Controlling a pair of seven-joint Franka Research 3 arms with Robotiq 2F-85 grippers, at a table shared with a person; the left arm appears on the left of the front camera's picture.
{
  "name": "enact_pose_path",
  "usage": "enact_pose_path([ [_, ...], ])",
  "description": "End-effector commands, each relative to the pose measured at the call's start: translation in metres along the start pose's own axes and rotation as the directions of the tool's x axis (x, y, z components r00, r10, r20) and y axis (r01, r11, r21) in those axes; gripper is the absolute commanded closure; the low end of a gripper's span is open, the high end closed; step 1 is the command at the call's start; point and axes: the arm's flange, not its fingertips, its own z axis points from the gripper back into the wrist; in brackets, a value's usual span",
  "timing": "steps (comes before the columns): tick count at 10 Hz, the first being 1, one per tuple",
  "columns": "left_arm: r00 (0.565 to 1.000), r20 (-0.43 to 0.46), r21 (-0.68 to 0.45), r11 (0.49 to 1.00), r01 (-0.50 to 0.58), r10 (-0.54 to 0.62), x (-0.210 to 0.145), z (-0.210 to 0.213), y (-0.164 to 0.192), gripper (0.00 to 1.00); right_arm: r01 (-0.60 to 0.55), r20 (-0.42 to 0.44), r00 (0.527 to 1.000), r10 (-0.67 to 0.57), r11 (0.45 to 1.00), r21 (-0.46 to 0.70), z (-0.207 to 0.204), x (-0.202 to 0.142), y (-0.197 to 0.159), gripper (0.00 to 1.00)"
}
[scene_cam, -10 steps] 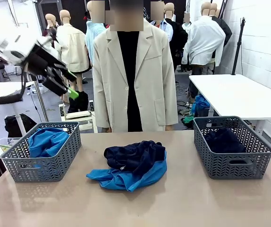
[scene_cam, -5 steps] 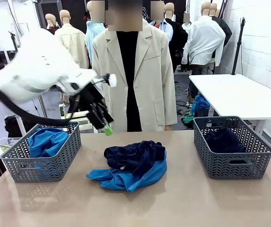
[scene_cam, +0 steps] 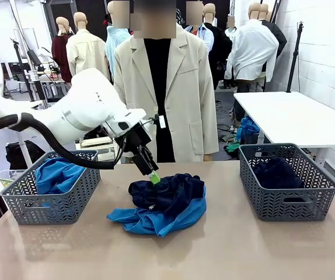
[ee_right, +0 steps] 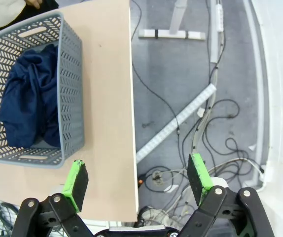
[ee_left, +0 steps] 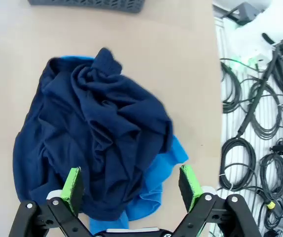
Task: Sort the tops and bottoms.
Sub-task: Lift clothes from the center of the table with your left hand.
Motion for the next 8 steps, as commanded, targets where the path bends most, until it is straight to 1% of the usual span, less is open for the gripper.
enact_pose_path([
  [1,0.999,-0.037,0.039,0.999,-0.002,0.004,-0.007,-0.024,0.007,0.0,0.007,-0.016,1.0,-0.008,1.0,-0.011,0.001,-0.001,0.002,0.0],
  [2,0.999,-0.042,0.025,0.999,0.025,-0.024,-0.01,-0.034,0.003,0.0,0.007,-0.016,1.0,-0.008,1.0,-0.011,0.001,-0.001,0.002,0.0],
  [3,1.0,-0.013,0.012,1.0,-0.004,0.004,-0.005,-0.015,0.006,0.0,0.007,-0.016,1.0,-0.008,1.0,-0.011,0.001,-0.001,0.002,0.0],
  [4,1.0,-0.013,0.012,1.0,-0.004,0.004,-0.005,-0.015,0.006,0.0,0.007,-0.016,1.0,-0.008,1.0,-0.011,0.001,-0.001,0.002,0.0],
  [5,1.0,-0.028,0.012,1.0,0.0,0.0,-0.008,-0.034,0.007,0.0,0.007,-0.016,1.0,-0.008,1.0,-0.011,0.001,-0.001,0.002,0.0],
  [6,0.999,-0.034,-0.005,1.0,0.01,-0.01,-0.015,-0.028,0.003,0.0,0.007,-0.016,1.0,-0.008,1.0,-0.011,0.001,-0.001,0.002,0.0],
  [7,0.999,-0.042,-0.003,1.0,-0.006,0.006,-0.017,-0.033,0.009,0.0,0.007,-0.016,1.0,-0.008,1.0,-0.011,0.001,-0.001,0.002,0.0],
  [8,0.998,-0.063,-0.024,1.0,0.004,-0.005,-0.015,-0.036,0.011,0.0,0.007,-0.016,1.0,-0.008,1.0,-0.011,0.001,-0.001,0.002,0.0],
])
